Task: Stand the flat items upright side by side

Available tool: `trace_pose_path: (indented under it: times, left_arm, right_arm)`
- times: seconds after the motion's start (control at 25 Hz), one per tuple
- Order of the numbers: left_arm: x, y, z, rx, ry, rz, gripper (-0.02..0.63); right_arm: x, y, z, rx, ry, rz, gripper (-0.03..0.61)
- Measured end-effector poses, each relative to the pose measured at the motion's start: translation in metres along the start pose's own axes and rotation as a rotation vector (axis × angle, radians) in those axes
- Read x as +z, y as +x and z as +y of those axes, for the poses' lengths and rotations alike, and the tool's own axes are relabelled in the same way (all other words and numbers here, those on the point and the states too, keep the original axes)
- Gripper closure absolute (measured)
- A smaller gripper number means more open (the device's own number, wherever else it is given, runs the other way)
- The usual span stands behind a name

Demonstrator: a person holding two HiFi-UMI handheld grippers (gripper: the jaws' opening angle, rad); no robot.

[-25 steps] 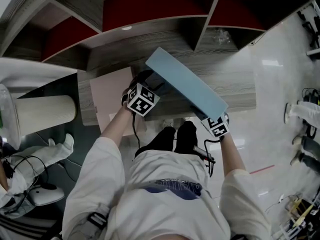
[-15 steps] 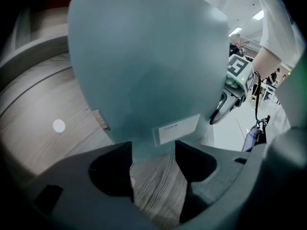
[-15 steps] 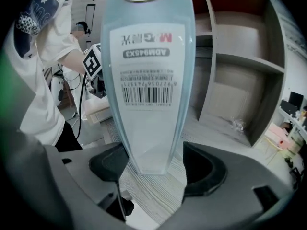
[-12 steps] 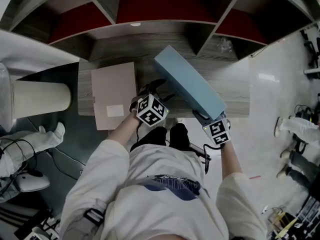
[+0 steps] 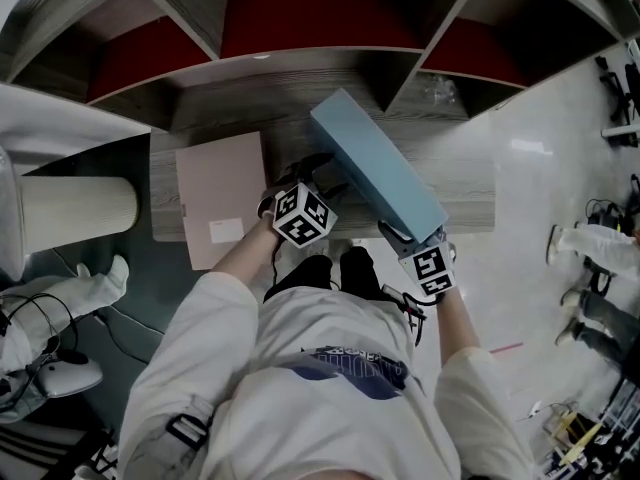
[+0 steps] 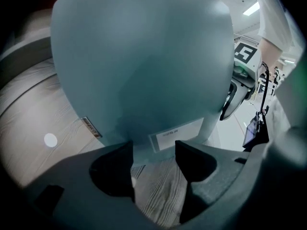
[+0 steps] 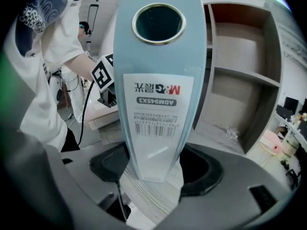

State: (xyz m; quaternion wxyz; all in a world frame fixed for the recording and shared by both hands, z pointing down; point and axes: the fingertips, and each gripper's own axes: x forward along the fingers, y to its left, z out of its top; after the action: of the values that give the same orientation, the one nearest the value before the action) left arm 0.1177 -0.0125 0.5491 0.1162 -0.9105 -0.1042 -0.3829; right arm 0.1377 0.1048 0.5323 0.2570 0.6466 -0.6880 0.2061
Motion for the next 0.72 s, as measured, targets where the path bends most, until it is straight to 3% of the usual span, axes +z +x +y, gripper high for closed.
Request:
trace_pose_path:
  times: [0.72]
  left_arm:
    - [0.022, 0.028, 0.023, -0.065, 0.161, -0.011, 0.348]
  right_arm:
    - [0.009, 0.003, 0.01, -0.085, 0.098, -0.008, 0.272]
